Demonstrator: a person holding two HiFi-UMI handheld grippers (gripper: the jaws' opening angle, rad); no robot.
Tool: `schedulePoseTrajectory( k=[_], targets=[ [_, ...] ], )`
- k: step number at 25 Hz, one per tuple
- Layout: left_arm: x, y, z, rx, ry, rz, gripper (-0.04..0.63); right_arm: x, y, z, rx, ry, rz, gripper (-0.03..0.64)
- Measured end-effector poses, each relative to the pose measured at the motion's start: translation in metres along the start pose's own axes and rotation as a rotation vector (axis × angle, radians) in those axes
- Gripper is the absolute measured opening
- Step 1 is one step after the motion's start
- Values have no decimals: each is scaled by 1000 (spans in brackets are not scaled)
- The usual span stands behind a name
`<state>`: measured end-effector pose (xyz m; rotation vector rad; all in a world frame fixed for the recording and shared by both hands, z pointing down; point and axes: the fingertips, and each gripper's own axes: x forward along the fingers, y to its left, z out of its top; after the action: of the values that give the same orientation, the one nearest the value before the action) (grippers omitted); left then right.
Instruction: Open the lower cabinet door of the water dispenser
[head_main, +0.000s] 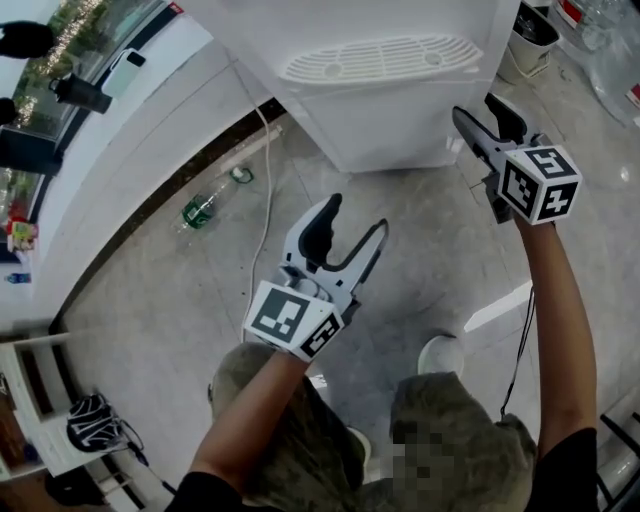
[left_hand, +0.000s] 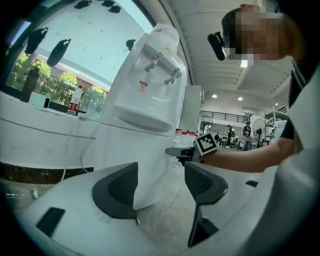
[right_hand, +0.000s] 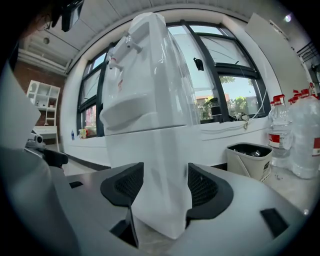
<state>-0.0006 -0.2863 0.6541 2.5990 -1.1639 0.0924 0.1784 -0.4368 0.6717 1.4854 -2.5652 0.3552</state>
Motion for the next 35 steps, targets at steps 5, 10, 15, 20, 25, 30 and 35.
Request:
schedulePoseTrajectory(
  k=[5,10,15,20,25,30,35],
  targets=[
    [-1,-9,-3,-1,-4,-37,268,2,1,-4,42,-7,8,245],
    [-7,-11,0,8,-5,-53,268,5,-3,-4,110,-17,-4,244],
    [-11,-5,-10,-7,16,-50,268,6,-4,-4,106,-21,5,245],
    [-10,-11,-4,4,5,-70,268,6,-4,-5,111,-5,5,244],
    [-11,-11,-11,9,25,-76,268,3,-4,-3,135,-28,-6,244],
    [-11,-5,-11,9,22,-59,268,-3,-2,-6,128,-40,-21,244],
    [-9,-11,-10,15,18,-78,269,-16,4,-10,127,-51,-27,222]
  ],
)
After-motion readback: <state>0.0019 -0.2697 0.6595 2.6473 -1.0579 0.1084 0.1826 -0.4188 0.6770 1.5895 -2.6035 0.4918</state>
